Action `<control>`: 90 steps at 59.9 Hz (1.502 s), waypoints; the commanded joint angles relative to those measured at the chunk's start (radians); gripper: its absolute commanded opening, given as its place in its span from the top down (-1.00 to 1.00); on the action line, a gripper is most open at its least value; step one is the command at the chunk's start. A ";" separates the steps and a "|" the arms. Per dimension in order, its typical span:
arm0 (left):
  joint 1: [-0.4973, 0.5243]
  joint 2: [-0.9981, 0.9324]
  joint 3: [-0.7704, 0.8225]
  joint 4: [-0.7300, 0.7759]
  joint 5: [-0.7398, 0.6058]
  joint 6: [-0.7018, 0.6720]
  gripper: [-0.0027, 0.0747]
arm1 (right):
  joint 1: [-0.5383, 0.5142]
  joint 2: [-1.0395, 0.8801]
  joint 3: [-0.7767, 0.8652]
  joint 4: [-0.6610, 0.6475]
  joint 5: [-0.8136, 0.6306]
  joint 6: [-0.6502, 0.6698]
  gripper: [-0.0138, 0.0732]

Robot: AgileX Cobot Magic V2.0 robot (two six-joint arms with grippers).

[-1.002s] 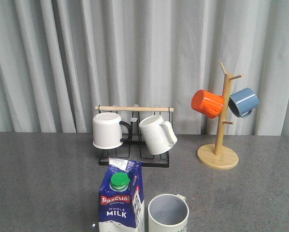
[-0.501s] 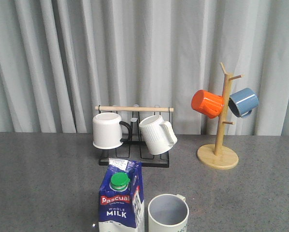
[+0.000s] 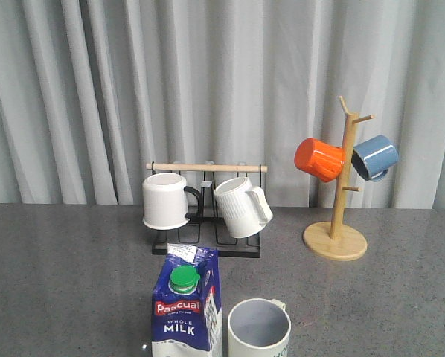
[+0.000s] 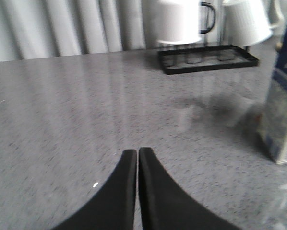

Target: Place milk next to cup

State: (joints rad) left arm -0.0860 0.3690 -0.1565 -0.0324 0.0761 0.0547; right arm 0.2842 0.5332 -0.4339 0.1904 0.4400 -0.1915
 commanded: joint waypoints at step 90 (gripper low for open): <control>0.125 -0.392 0.200 0.014 -0.060 -0.018 0.95 | -0.004 0.009 -0.027 -0.004 -0.054 0.003 0.69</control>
State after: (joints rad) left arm 0.0375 -0.0114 0.0252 -0.0197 0.0796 0.0402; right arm 0.2842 0.5337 -0.4339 0.1892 0.4490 -0.1915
